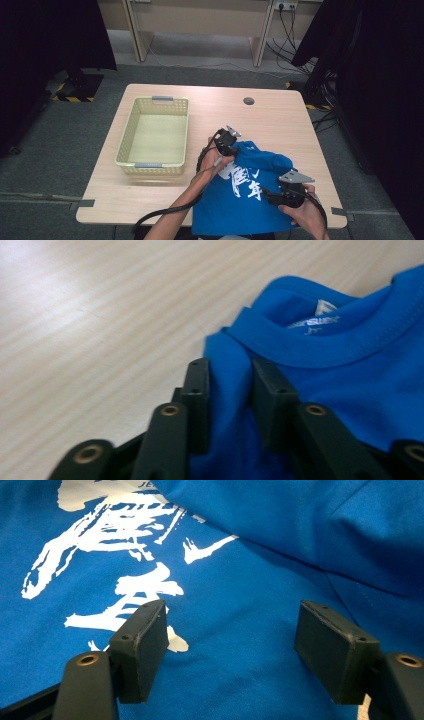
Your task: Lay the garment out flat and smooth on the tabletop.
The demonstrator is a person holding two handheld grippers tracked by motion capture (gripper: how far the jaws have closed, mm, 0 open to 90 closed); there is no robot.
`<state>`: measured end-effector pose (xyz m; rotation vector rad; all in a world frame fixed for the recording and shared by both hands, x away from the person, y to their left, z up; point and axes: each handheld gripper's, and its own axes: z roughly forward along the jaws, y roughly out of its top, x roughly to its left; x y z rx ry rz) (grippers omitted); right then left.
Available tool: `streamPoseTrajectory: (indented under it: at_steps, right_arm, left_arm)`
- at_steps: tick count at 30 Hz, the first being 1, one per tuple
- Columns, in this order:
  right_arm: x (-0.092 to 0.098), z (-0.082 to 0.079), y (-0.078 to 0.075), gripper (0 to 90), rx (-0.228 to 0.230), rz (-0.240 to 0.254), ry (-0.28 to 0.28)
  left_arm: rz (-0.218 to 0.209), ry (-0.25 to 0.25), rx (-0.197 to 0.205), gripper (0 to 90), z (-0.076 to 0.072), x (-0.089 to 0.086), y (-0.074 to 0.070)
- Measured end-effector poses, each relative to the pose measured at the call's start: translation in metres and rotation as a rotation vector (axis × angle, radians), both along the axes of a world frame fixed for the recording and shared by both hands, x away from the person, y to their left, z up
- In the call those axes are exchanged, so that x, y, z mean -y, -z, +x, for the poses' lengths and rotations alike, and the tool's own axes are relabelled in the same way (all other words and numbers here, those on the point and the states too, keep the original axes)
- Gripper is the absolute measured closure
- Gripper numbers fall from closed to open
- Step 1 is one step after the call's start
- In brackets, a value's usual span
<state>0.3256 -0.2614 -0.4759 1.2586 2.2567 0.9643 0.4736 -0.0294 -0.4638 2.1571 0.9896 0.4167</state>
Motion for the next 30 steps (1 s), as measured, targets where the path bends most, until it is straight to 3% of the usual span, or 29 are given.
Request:
streamPoseTrajectory:
  at_steps: [5,8,13,22,28,30]
  right_arm:
    - [0.0,0.0,0.0,29.6,0.0,0.002,0.001]
    - [0.0,0.0,0.0,29.6,0.001,0.001,0.001]
    - [-0.001,-0.002,0.0,29.6,-0.001,-0.001,-0.002]
    - [0.0,-0.008,0.0,29.6,-0.004,0.001,-0.002]
    - [0.002,-0.019,-0.001,27.7,-0.017,-0.002,-0.012]
    - [0.002,-0.019,-0.002,27.1,-0.027,0.0,-0.017]
  left_arm:
    - [0.028,-0.06,0.035,78.1,0.008,-0.014,-0.001]
    - [0.089,-0.104,0.092,79.4,0.009,-0.02,-0.003]
    - [0.146,-0.147,0.113,76.5,0.012,-0.026,-0.001]
    - [0.113,-0.16,0.128,61.0,0.008,-0.027,-0.003]
    - [0.051,-0.16,0.147,36.9,-0.005,-0.026,-0.008]
    - [0.038,-0.149,0.152,33.4,-0.01,-0.026,-0.011]
